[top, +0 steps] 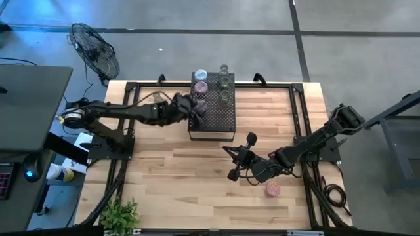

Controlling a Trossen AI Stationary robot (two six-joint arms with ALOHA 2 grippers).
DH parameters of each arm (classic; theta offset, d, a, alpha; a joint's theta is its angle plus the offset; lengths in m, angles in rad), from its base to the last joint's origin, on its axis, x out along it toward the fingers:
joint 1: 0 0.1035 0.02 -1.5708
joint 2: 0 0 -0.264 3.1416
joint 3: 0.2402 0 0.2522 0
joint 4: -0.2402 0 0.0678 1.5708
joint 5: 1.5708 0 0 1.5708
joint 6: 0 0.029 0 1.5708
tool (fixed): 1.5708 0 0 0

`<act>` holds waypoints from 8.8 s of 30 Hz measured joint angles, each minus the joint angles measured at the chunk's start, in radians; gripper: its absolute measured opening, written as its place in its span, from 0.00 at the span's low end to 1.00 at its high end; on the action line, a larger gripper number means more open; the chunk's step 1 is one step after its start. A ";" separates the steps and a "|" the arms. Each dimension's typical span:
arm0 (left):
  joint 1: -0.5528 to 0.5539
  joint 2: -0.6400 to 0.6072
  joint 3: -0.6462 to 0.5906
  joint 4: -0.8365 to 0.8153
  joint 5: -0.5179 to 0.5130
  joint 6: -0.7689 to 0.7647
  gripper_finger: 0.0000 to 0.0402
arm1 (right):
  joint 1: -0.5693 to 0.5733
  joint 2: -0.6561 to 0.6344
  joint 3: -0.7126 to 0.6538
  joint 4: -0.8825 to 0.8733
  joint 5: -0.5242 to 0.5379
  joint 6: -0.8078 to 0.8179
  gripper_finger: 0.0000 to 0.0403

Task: Pick & Place candle stick holders
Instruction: Put the black scented candle on the shelf aligned with the other red scented candle, then put the green glass candle holder on the shelf aligned with the other green glass candle holders

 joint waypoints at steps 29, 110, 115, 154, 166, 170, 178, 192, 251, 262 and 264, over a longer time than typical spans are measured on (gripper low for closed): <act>0.121 0.026 -0.002 0.047 0.150 0.001 0.75 | 0.000 0.000 0.000 0.000 -0.007 0.000 0.00; 0.698 0.063 0.143 -0.755 0.216 0.089 0.77 | -0.010 0.000 0.000 0.024 -0.084 -0.043 0.00; 0.698 0.098 0.143 -0.750 0.214 0.101 0.75 | -0.010 0.000 0.000 0.024 -0.085 -0.042 0.00; 0.695 0.008 0.211 -0.953 0.270 0.212 0.42 | -0.006 0.000 0.000 0.024 -0.087 -0.040 0.00; 0.460 -0.218 0.211 -1.103 0.278 0.166 0.42 | 0.031 0.000 0.000 0.000 -0.094 -0.016 0.00; 0.275 -0.275 0.211 -1.137 0.276 0.091 0.42 | 0.093 0.000 0.000 -0.007 -0.112 -0.001 0.00; -0.174 -0.304 0.211 -1.195 0.190 -0.160 0.42 | 0.233 0.000 0.000 -0.051 -0.052 0.076 0.00; -0.762 -0.114 0.208 -0.812 0.011 -0.295 0.42 | 0.279 0.000 0.000 -0.093 -0.031 0.117 0.00; -0.455 0.073 0.210 -0.369 0.260 0.244 0.24 | 0.207 0.023 -0.140 -0.049 -0.146 0.240 0.00; -0.531 -0.313 -0.438 0.360 0.219 0.197 0.06 | -0.007 0.270 -0.314 0.537 -0.342 0.261 0.01; -0.530 -0.363 -0.520 0.430 0.186 0.184 0.06 | -0.029 0.317 -0.277 0.537 -0.396 0.235 0.05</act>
